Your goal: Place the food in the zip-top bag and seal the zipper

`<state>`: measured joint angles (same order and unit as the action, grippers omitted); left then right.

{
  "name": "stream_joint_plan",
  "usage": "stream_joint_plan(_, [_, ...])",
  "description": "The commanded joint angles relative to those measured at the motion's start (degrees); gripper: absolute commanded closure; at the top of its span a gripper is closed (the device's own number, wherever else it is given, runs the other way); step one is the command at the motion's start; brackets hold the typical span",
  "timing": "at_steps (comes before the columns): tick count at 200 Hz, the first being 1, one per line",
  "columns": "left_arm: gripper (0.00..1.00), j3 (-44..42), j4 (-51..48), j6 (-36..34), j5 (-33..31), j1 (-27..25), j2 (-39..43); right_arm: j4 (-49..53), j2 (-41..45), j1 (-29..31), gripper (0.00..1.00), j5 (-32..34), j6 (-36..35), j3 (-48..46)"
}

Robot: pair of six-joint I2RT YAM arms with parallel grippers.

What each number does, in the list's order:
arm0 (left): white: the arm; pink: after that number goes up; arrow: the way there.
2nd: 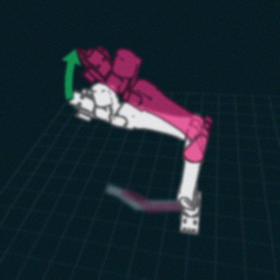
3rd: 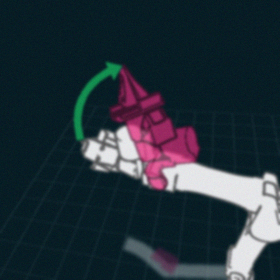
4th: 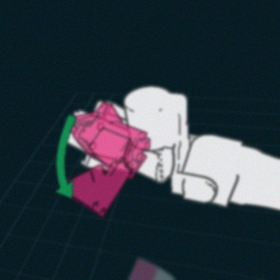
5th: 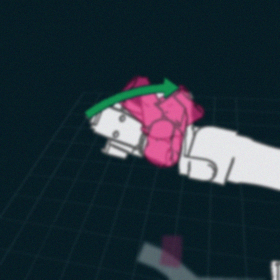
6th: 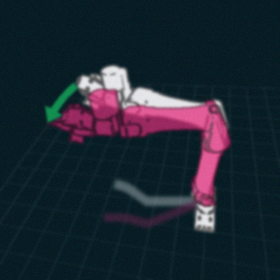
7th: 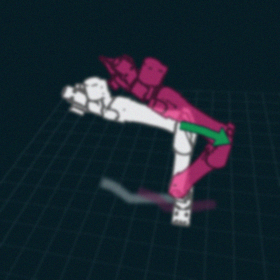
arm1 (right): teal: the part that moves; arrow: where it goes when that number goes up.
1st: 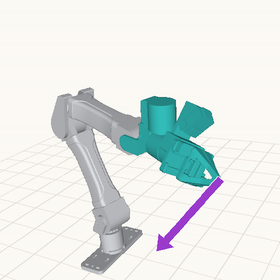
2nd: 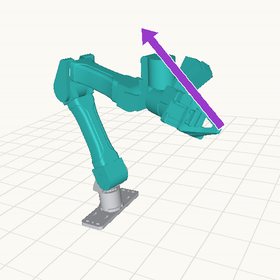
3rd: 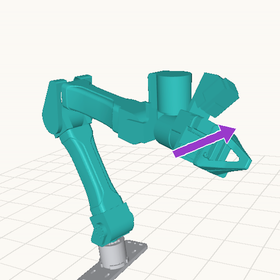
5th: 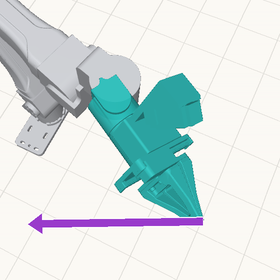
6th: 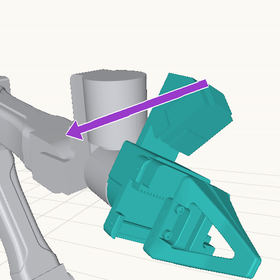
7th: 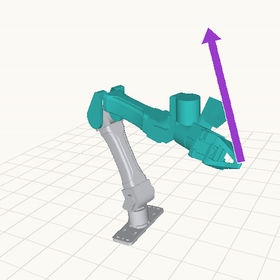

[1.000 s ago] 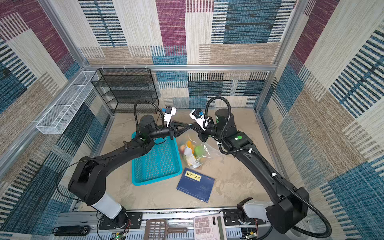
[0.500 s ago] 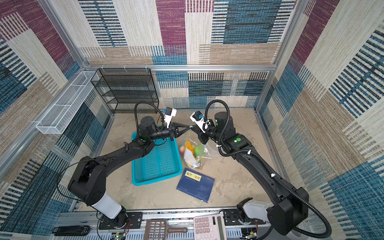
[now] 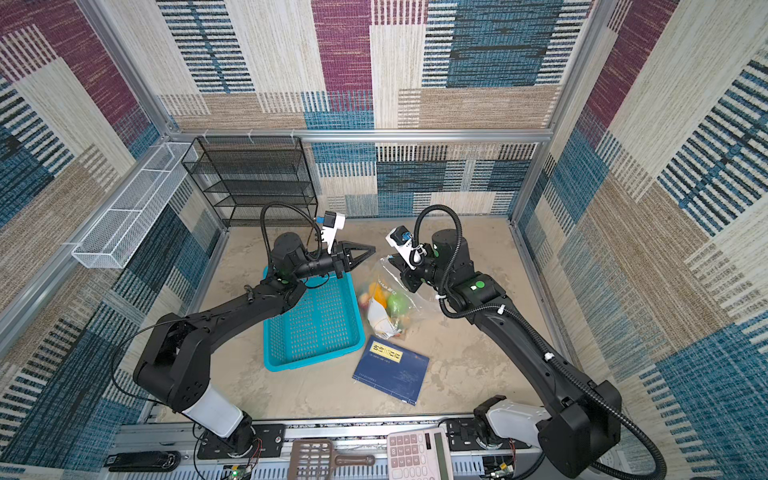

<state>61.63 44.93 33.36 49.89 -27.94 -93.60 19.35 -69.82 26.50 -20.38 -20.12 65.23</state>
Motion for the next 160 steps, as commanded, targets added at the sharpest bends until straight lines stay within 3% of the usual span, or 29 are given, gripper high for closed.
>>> stream_joint_plan(1, [0.92,1.0,2.7,2.5,2.9,-0.2,-0.4,-1.7,-0.2,0.0,1.00,-2.0,0.9,1.5])
stream_joint_plan(22, [0.72,1.2,3.4,3.1,3.4,-0.2,-0.5,-2.1,-1.6,0.0,1.00,-4.4,0.8,3.7])
stream_joint_plan(52, [0.63,1.9,3.8,2.9,3.1,-0.2,-0.6,-2.6,-2.5,0.1,1.00,-6.0,0.9,5.5])
stream_joint_plan(143, [0.65,4.3,10.2,7.9,6.3,-0.3,-4.0,-2.7,-2.2,0.0,1.00,-7.1,0.2,6.2])
stream_joint_plan(160, [0.71,3.7,9.6,7.3,6.0,-0.5,-3.7,-2.8,-2.4,0.0,1.00,-7.2,0.2,6.4])
